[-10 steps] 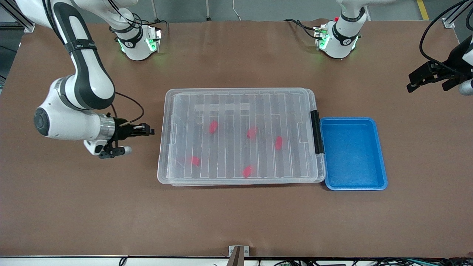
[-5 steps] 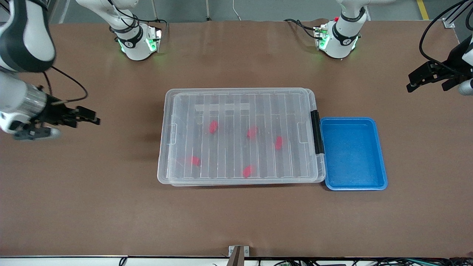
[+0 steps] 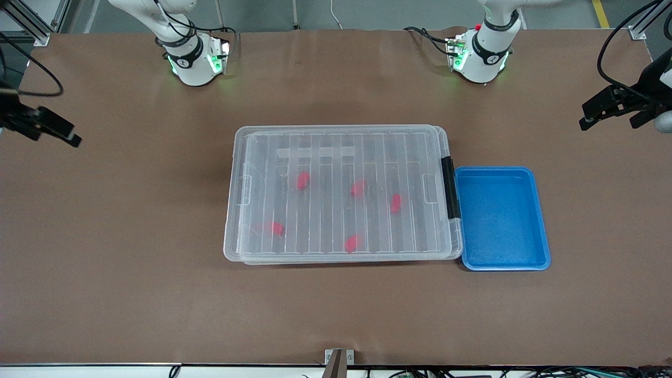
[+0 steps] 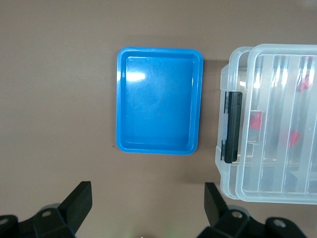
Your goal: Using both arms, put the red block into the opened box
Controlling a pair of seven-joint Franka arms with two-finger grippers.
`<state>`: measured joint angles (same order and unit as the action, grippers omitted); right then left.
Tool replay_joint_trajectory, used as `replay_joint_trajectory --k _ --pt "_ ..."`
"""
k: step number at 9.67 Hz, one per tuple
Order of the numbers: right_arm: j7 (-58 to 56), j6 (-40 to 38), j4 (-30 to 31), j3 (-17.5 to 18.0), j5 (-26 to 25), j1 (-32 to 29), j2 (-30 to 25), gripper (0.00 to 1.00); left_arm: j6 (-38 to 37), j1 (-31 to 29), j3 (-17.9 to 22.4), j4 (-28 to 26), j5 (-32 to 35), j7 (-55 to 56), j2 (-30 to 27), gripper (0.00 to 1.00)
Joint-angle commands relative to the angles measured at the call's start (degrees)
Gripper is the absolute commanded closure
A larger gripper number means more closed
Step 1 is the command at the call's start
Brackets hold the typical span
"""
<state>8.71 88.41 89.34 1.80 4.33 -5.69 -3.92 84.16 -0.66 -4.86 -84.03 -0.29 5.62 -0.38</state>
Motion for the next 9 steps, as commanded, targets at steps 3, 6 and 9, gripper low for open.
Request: replay_joint_trajectory --k 3,6,9 --pt "-8.17 -4.30 -7.16 -5.93 -1.35 1.04 3.30 0.00 -0.75 0.31 -0.15 -0.87 1.25 -0.44 0.55 0.00" --pt "-9.32 -4.56 -6.55 -5.75 -6.16 1.12 3.65 0.00 -2.42 0.14 -0.15 -0.87 1.34 -0.44 0.47 0.00" --pt "-9.06 -6.85 -6.46 -5.66 -5.92 1.12 3.65 0.00 -3.21 0.31 -0.33 -0.95 2.65 -0.44 0.47 0.00"
